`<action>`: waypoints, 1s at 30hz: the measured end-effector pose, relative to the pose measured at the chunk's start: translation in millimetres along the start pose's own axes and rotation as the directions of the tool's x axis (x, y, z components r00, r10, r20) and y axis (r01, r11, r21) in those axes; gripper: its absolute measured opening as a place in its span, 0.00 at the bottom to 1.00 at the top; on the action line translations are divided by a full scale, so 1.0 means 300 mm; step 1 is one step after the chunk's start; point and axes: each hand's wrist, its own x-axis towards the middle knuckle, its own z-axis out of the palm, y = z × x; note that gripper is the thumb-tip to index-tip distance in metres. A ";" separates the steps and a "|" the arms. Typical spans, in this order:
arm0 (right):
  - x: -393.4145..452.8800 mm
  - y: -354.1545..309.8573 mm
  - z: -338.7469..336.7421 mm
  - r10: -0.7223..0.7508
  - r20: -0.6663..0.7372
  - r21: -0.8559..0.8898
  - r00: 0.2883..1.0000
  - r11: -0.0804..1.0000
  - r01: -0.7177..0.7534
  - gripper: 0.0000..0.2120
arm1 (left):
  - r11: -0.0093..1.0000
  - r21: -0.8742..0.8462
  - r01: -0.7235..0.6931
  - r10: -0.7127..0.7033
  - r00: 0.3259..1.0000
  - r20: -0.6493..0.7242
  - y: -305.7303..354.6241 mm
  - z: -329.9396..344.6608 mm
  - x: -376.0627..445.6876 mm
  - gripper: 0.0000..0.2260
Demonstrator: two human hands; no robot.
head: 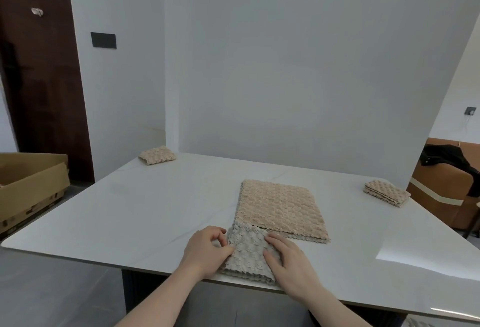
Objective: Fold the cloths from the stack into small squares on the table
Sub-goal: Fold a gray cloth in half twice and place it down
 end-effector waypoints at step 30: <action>-0.028 0.001 -0.022 0.117 -0.098 0.174 0.988 0.980 -0.099 0.31 | 0.962 0.270 -0.045 0.065 0.996 -0.065 -0.006 0.026 -0.011 0.22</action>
